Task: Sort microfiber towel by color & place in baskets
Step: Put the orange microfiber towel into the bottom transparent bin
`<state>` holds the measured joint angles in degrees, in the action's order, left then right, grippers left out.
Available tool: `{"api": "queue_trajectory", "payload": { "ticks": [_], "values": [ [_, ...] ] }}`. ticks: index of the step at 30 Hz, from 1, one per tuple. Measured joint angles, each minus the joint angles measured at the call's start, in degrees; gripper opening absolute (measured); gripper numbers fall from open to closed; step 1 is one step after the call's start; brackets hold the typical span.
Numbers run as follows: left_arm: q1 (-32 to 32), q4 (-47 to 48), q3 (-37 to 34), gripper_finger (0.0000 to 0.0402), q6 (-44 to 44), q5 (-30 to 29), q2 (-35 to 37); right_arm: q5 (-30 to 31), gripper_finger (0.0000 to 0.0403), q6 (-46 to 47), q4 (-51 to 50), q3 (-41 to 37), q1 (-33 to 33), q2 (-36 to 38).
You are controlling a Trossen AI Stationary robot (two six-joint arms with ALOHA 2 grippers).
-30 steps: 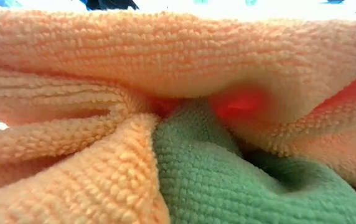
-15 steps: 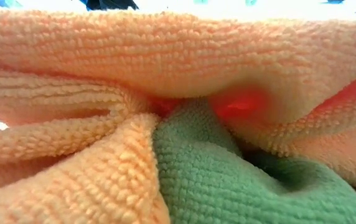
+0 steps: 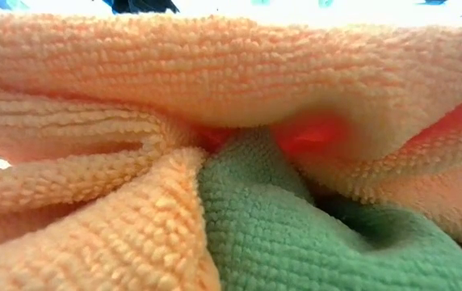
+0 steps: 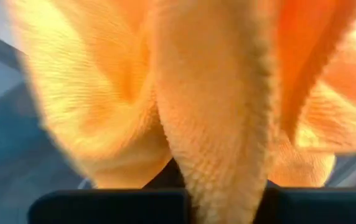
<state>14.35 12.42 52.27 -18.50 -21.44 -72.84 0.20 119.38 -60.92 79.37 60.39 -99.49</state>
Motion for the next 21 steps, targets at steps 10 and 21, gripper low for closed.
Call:
{"api": "queue_trajectory", "payload": {
  "ticks": [10,21],
  "values": [
    [0.00,0.26,0.00,0.0081,0.26,-0.45,0.00,2.50,0.0132,0.43,-10.47,9.11,0.38,0.18],
    [0.00,2.89,-0.02,0.0081,-0.34,-1.34,0.00,3.07,0.0168,2.15,-26.92,20.63,1.51,0.18]
  ]
}}
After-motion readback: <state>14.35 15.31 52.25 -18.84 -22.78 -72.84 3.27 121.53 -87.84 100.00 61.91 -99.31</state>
